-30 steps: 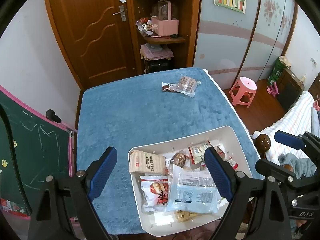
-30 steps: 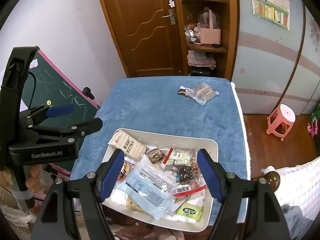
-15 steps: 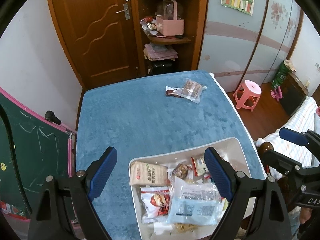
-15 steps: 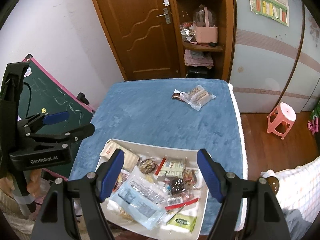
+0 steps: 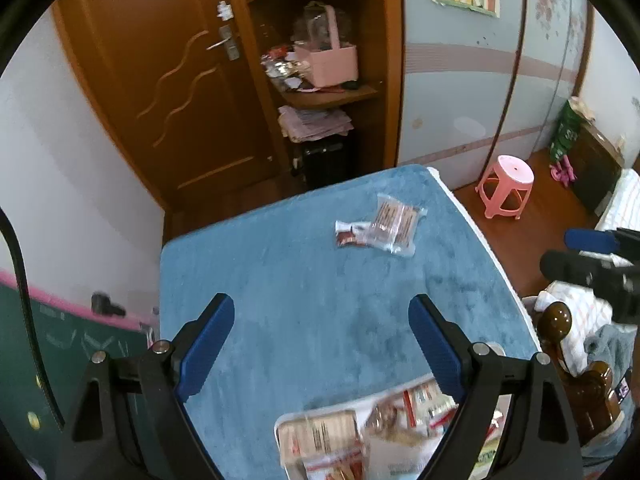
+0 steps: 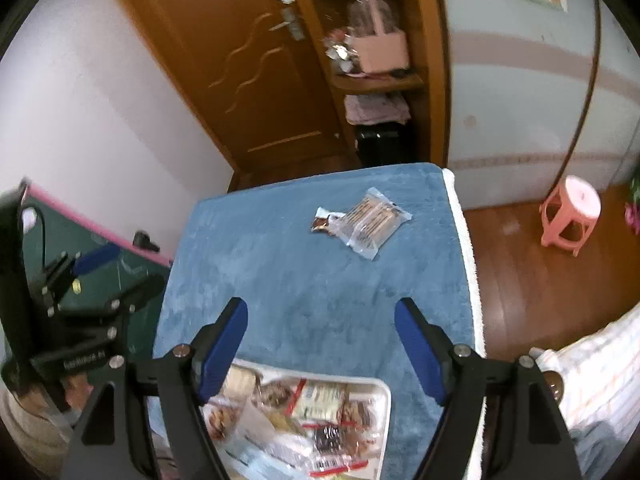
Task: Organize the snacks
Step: 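Move both open grippers from the tray toward the remaining snacks, then grasp the clear pastry pack with right gripper while left grasps the wrapped candy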
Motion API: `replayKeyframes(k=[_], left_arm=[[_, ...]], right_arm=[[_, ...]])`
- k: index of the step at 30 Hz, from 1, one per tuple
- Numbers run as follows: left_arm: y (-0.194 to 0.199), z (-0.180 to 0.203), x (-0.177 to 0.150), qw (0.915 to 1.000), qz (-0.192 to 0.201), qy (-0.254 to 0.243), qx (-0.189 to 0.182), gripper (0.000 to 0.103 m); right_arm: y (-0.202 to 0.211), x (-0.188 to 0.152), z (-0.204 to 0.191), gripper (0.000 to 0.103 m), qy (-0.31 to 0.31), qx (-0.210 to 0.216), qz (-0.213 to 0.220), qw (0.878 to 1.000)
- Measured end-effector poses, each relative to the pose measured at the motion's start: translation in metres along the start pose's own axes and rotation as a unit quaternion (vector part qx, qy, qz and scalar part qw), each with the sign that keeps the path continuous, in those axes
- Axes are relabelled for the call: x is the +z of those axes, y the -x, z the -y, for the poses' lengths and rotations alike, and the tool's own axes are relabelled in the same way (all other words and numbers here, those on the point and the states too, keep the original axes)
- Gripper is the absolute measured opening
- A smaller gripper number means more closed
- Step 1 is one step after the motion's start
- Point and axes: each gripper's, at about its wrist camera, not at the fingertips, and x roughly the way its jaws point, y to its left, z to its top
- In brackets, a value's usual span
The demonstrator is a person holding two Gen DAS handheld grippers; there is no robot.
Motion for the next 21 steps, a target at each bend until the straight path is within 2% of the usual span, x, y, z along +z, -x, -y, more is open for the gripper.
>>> replayKeyframes(k=[5, 10, 12, 18, 21], left_arm=[[-0.036, 0.007, 0.042, 0.999, -0.012, -0.042, -0.008, 0.088], [-0.078, 0.016, 0.079, 0.9937, -0.015, -0.109, -0.018, 0.088], [-0.096, 0.018, 0.089, 0.9912, -0.012, -0.129, -0.026, 0.088], [-0.174, 0.024, 0.099, 0.9783, -0.029, -0.199, -0.05, 0.088], [-0.219, 0.027, 0.092, 0.9688, -0.036, -0.243, -0.03, 0.088]], right_arm=[[-0.037, 0.048, 0.035, 0.083, -0.064, 0.006, -0.027, 0.998], [-0.082, 0.084, 0.056, 0.083, -0.113, -0.004, -0.051, 0.992], [-0.102, 0.095, 0.065, 0.088, -0.138, -0.009, -0.059, 0.989], [-0.179, 0.113, 0.085, 0.093, -0.184, -0.043, -0.091, 0.978], [-0.218, 0.111, 0.094, 0.094, -0.217, -0.042, -0.111, 0.969]])
